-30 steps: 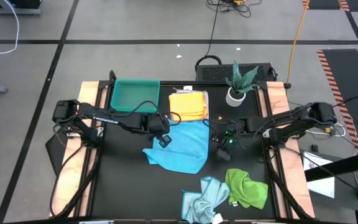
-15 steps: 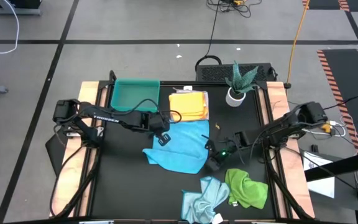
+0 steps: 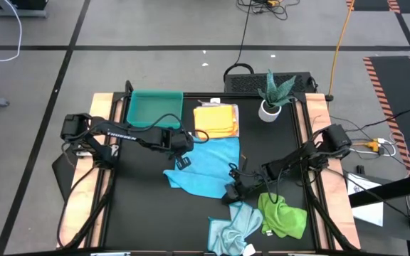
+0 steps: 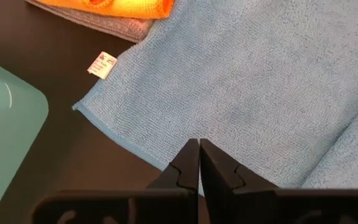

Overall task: Fold microfiber towels
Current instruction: Fold the blue microfiber towel

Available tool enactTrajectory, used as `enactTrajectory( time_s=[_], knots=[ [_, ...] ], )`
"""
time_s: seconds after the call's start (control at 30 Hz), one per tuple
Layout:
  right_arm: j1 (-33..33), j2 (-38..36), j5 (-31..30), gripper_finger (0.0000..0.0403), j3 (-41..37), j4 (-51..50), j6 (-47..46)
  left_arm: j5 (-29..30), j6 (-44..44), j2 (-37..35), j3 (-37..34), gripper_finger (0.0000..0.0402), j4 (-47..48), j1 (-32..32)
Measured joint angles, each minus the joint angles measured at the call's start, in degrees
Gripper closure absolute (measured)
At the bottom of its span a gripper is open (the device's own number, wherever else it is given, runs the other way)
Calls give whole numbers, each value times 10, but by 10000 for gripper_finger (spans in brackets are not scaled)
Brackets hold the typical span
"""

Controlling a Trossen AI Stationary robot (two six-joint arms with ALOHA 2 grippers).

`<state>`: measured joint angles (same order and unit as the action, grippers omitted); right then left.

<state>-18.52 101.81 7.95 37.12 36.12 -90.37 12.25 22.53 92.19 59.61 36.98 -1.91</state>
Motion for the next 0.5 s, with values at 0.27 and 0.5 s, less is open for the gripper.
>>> enactTrajectory(
  time_s=[0.27, 0.5],
  knots=[
    [-3, -33, 15, 269, -2, -74, -19, 0, -13, 0, 0, 385, 0, 0],
    [0, -57, 1, 270, -2, -159, -9, 0, -12, 0, 0, 385, -2, 0]
  ],
)
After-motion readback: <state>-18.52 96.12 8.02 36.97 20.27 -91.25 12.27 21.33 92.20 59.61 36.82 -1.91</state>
